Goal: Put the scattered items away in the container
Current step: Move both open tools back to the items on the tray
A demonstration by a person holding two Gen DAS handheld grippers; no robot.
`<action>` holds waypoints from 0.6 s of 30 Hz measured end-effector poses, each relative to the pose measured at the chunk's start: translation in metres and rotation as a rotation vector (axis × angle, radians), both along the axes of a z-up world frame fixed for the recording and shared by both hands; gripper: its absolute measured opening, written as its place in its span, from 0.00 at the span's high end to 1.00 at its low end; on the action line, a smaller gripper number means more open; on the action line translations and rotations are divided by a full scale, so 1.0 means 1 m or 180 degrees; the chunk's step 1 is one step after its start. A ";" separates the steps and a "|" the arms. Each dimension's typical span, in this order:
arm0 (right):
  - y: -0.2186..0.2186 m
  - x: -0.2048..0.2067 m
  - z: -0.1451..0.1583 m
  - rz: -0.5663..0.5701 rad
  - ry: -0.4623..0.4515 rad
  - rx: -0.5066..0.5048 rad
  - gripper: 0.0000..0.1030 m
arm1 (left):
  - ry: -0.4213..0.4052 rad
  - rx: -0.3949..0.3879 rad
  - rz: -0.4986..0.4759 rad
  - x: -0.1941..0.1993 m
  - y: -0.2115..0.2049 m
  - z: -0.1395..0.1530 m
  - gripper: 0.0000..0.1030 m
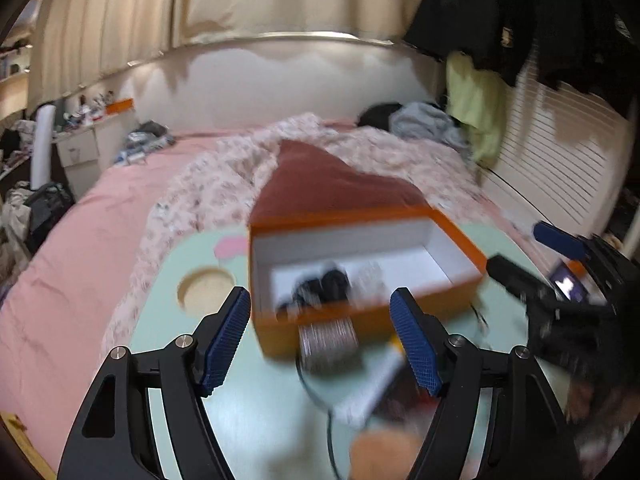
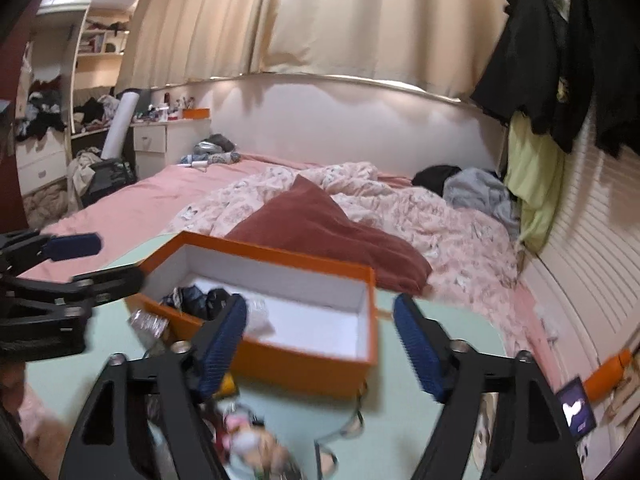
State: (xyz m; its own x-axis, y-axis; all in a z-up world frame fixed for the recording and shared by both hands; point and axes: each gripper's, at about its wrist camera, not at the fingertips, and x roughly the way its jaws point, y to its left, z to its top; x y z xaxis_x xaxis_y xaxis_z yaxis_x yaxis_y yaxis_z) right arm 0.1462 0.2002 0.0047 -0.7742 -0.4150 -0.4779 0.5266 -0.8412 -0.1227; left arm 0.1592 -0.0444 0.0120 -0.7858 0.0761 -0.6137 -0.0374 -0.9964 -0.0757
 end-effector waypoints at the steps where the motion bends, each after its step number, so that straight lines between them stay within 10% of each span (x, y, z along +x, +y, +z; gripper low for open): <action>1: 0.011 0.001 -0.005 0.0079 -0.0210 -0.0100 0.23 | -0.0054 0.0068 -0.0076 0.009 0.000 -0.004 0.30; 5: 0.048 -0.002 -0.036 0.0373 -0.0950 -0.0540 0.25 | -0.0144 0.0402 -0.0278 0.035 0.003 -0.024 0.30; 8: 0.061 -0.010 -0.053 0.0272 -0.1223 -0.0677 0.26 | -0.0171 0.0051 -0.0200 0.038 0.015 -0.037 0.30; 18: 0.032 0.001 -0.075 0.0334 -0.1280 -0.0114 0.45 | -0.0471 -0.0205 -0.0375 0.032 0.028 -0.066 0.30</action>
